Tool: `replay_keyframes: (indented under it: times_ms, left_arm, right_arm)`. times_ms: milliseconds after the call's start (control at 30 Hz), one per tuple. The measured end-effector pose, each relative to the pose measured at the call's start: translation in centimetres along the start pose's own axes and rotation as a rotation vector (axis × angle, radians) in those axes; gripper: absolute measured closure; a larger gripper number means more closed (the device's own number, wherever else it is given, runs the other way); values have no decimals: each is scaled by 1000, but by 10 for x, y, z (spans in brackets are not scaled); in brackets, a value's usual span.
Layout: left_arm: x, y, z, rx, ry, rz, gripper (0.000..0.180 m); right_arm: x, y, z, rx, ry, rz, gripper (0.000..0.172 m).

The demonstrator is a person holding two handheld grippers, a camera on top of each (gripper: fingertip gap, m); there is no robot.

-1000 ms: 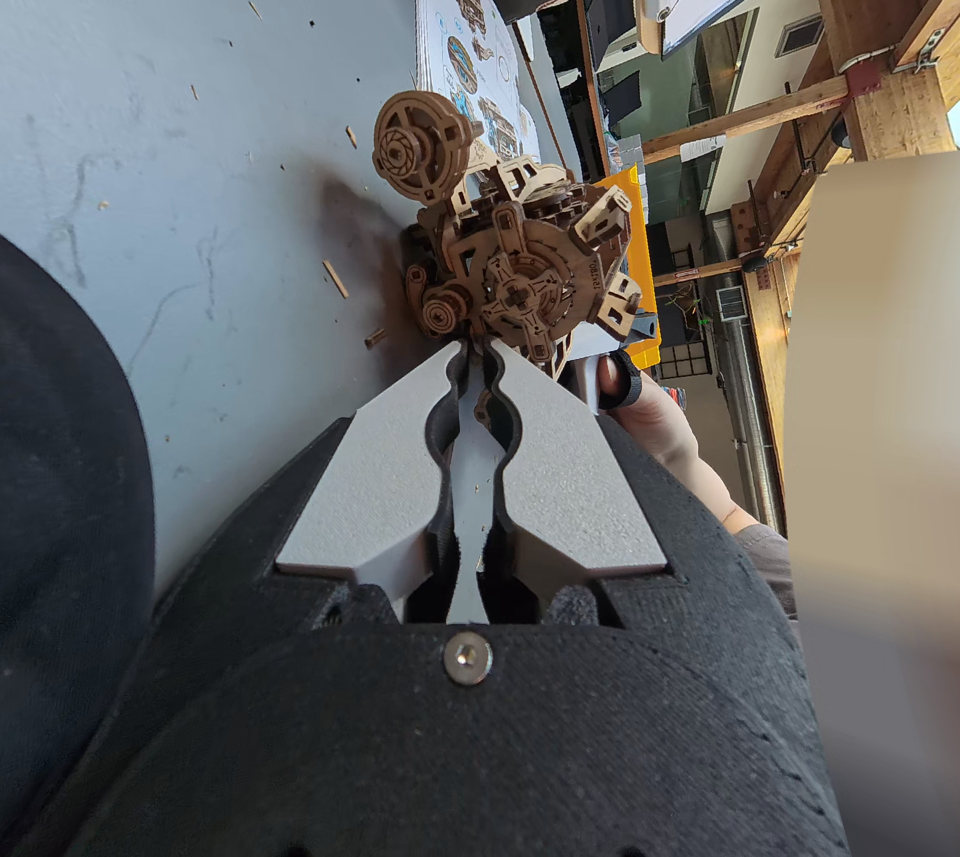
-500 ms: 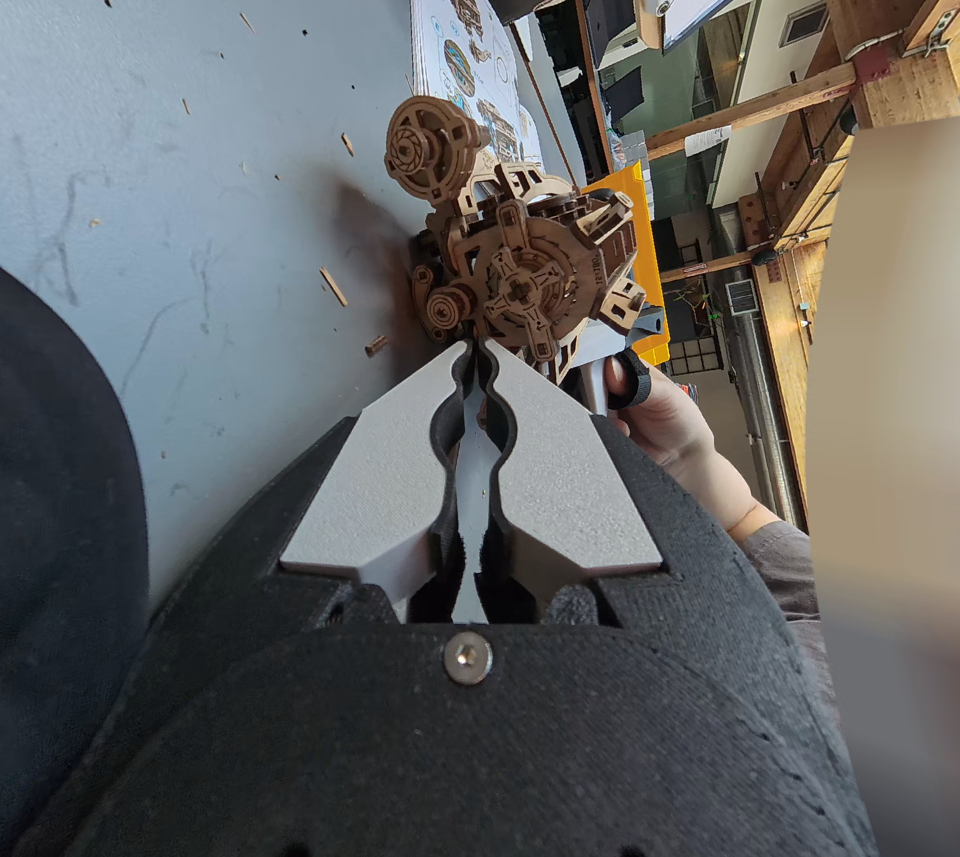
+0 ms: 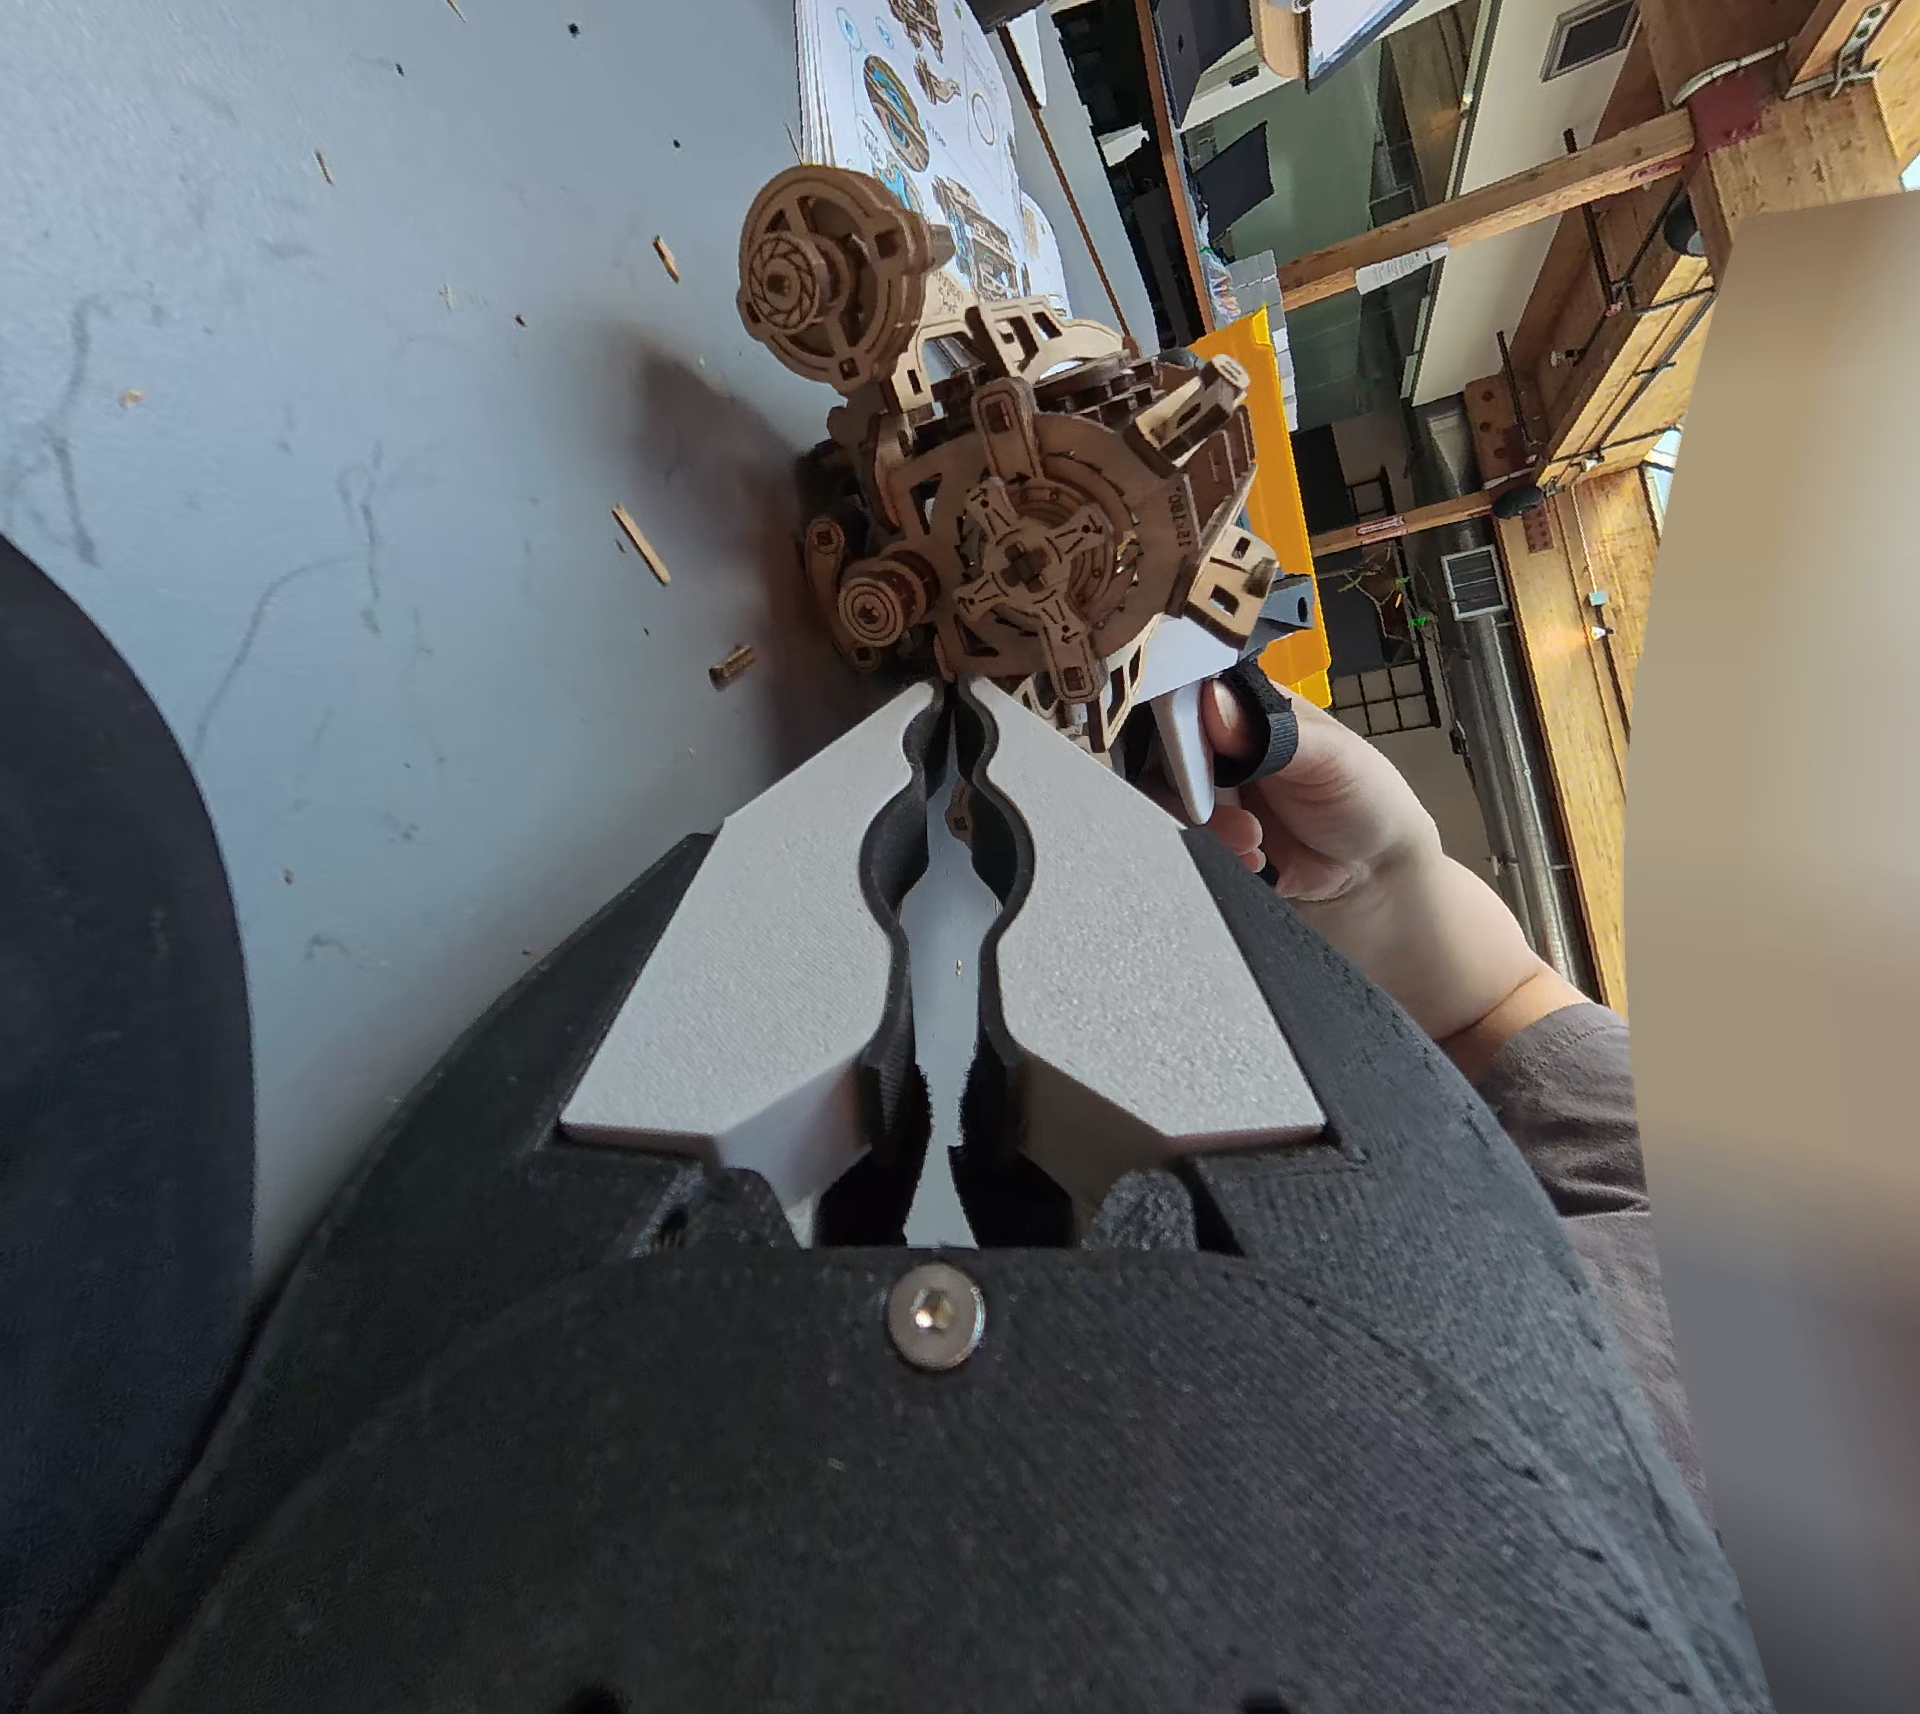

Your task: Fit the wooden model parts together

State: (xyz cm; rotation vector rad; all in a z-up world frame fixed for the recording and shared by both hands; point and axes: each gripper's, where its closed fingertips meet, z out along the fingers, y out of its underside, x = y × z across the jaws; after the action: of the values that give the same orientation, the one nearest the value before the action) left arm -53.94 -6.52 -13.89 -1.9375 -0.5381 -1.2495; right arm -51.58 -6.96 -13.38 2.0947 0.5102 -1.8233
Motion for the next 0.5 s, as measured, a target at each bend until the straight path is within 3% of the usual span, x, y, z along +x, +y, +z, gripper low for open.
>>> replay_keyframes:
  times_ms: [500]
  left_arm:
    - [11,5,-11,8,80,-38,176]
  right_arm:
    - [0,0,0,8,-3,-14,170]
